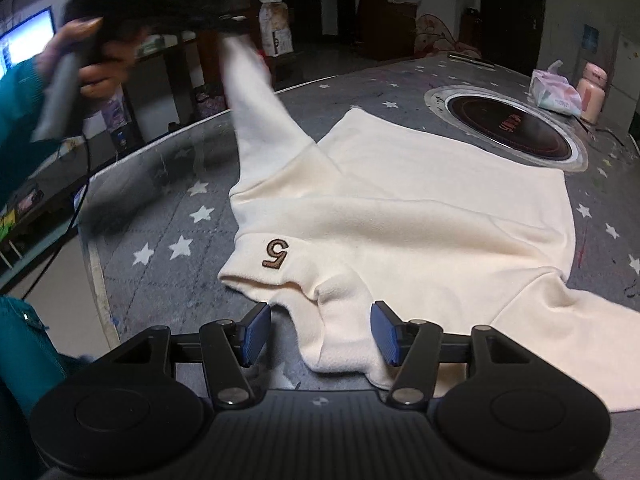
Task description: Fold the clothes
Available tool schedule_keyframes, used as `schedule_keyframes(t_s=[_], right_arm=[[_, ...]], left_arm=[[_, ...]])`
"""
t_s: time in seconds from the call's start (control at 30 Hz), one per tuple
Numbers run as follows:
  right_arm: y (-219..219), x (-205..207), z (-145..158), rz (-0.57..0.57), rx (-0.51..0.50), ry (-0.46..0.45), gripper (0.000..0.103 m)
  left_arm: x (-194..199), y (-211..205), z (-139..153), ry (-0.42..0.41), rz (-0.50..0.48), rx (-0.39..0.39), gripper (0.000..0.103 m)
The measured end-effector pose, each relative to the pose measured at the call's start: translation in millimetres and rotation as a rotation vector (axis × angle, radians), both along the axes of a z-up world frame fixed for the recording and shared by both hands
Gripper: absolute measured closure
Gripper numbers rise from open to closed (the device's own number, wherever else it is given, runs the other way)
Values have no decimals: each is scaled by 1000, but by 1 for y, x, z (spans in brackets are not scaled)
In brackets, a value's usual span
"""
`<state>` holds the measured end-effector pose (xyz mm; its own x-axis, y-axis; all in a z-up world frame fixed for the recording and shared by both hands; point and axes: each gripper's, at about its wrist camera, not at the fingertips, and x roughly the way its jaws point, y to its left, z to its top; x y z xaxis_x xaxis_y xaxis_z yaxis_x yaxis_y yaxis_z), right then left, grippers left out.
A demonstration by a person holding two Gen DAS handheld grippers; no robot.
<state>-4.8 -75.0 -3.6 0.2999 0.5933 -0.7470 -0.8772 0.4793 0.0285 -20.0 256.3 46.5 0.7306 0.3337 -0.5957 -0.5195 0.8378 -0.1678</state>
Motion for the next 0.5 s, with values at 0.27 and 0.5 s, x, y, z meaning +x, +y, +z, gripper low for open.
schedule_keyframes(t_s=[0.27,0.5], right_arm=[[3,-5,-3,2,-41,-64,77],[-18,-14,9,17,-43,9,93]], left_arm=[[-30,21,-16,46,116,-5,100],[-43,14,-13,72,94,33,100]])
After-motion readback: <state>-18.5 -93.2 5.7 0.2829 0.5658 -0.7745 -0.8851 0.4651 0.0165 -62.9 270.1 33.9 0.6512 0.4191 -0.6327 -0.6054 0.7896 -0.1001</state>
